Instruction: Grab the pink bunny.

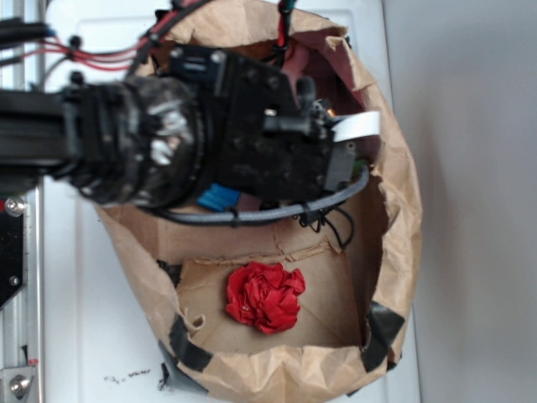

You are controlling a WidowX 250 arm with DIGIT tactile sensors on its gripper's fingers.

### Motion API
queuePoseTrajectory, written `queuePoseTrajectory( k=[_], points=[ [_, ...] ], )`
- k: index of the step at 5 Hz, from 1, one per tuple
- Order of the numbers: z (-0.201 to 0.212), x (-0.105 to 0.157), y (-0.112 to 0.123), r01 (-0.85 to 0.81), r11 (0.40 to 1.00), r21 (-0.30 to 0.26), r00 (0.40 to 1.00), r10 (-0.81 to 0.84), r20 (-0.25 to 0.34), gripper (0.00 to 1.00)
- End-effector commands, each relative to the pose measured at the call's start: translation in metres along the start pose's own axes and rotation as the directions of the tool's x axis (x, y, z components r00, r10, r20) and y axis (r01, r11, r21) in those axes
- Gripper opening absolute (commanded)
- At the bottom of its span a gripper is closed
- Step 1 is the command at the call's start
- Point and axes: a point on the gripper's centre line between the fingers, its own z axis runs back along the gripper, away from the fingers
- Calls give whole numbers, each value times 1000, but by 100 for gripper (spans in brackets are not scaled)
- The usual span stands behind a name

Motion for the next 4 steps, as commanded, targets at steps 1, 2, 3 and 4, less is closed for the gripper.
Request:
queuePoseTrajectory(
  k=[1, 2, 3, 4],
  points=[
    [10, 6, 14, -1, 1000, -30, 999, 2, 52, 0],
    [13, 4, 15, 1, 999, -44, 998, 2, 62, 0],
    [13, 4, 16, -4, 999, -43, 998, 7, 67, 0],
    [14, 8, 18, -17, 999, -41, 998, 19, 57, 0]
  ],
)
